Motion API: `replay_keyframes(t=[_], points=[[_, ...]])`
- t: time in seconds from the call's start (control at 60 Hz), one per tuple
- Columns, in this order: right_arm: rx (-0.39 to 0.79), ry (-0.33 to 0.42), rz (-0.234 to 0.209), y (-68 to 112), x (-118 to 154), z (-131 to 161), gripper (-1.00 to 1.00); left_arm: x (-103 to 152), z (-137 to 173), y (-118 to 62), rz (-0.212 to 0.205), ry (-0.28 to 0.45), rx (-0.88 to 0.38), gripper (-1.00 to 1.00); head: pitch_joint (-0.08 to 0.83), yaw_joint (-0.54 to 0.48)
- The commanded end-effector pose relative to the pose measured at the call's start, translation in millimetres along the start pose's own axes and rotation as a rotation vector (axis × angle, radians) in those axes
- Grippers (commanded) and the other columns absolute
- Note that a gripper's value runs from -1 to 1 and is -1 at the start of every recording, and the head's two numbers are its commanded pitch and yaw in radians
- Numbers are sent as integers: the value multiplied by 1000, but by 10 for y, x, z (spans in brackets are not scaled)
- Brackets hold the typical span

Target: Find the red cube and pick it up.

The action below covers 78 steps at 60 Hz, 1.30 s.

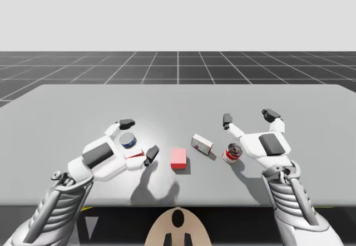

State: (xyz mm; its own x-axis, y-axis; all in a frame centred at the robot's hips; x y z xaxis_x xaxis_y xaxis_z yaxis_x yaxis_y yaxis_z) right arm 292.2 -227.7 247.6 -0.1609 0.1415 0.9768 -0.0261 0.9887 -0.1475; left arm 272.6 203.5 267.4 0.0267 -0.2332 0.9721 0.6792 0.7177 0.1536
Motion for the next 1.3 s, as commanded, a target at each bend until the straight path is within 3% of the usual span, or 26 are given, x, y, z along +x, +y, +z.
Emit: replay_keyframes(t=[0.017,0.117,0.383,0.533,0.833,1.017,1.033,1.05,1.067,1.083,1.1,1.117,1.3], points=[[1,0,3,2,-8,-4,-1000,-53,-40,-141,-55,79,-229,-1000,722,11],[-1,3,2,-5,-18,-9,-1000,-187,-182,-173,-89,142,-285,-1000,720,11],[-3,-1,1,-13,-14,-15,-1000,-462,-636,-276,-80,261,-425,-1000,719,6],[-3,-2,1,-20,-13,-16,-1000,-523,-837,-323,-63,293,-478,-1000,721,2],[-4,-5,-9,-41,-3,-9,-1000,-623,-1232,-448,-69,342,-523,-1000,719,-12],[-3,-7,-13,-52,4,-10,-1000,-687,-1277,-473,-66,365,-539,-1000,717,-20],[-3,-8,-13,-54,5,-10,-1000,-693,-1273,-470,-67,364,-532,-881,717,-21],[-3,-8,-14,-55,6,-9,-1000,-701,-1266,-467,-63,365,-529,-617,717,-22],[-3,-8,-14,-55,7,-9,-1000,-704,-1262,-466,-62,364,-528,-192,717,-22],[-3,-8,-14,-56,7,-10,-1000,-708,-1255,-462,-61,361,-528,26,717,-22],[-4,-8,-14,-57,7,-10,-1000,-716,-1246,-460,-61,365,-535,765,716,-23],[-4,-8,-14,-57,8,-10,-1000,-723,-1238,-458,-65,367,-536,951,716,-23],[-5,-6,-16,-57,4,-13,-1000,-749,-1192,-453,-84,372,-547,1000,708,-18]])
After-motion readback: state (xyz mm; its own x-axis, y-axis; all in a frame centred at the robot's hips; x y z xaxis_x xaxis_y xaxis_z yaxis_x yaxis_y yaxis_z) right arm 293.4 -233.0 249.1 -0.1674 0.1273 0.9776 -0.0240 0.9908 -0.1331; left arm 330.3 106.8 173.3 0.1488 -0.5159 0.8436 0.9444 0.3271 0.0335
